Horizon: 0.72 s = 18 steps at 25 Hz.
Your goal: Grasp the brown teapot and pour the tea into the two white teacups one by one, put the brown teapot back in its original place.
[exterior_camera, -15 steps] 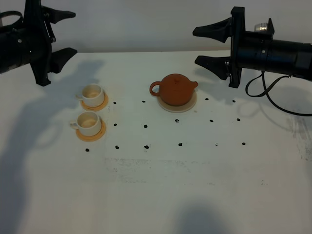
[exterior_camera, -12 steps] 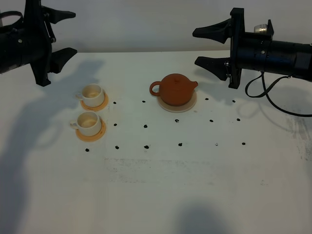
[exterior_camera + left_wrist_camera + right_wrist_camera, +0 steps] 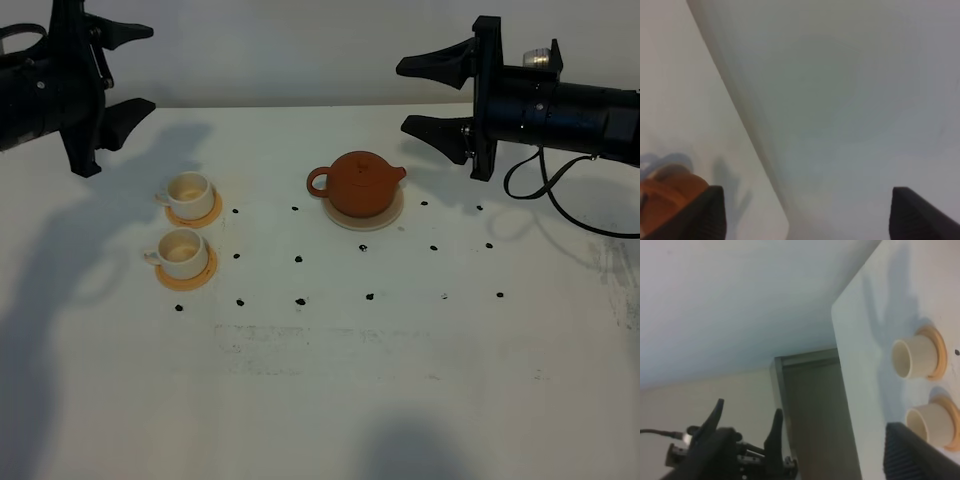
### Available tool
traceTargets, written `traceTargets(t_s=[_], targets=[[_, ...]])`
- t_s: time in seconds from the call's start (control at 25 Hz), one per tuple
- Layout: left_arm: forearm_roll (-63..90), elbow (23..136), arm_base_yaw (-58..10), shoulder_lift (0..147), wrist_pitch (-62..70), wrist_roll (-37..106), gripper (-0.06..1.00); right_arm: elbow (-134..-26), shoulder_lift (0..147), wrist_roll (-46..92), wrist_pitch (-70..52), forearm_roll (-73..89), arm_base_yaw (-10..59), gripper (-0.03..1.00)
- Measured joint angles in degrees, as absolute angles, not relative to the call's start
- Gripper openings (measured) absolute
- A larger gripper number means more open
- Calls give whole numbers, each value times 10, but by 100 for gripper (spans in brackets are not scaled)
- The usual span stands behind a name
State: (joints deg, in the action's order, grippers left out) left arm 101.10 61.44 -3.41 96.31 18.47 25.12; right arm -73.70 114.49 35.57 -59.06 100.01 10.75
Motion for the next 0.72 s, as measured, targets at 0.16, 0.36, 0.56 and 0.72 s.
traceTargets(t_s=[0.16,0.36,0.56,0.72], targets=[[1011,614,-24,963,206,343,67,-737,1145,396,-603,1000,108,56],[1011,614,-18,963,228,473,63,-754,1145,442,-621,1000,108,54],[1008,614,-16,948,233,621,60,-840,1145,469,-635,943,108,53],[966,614,-16,906,207,724,58,-897,1140,437,-629,830,111,52]])
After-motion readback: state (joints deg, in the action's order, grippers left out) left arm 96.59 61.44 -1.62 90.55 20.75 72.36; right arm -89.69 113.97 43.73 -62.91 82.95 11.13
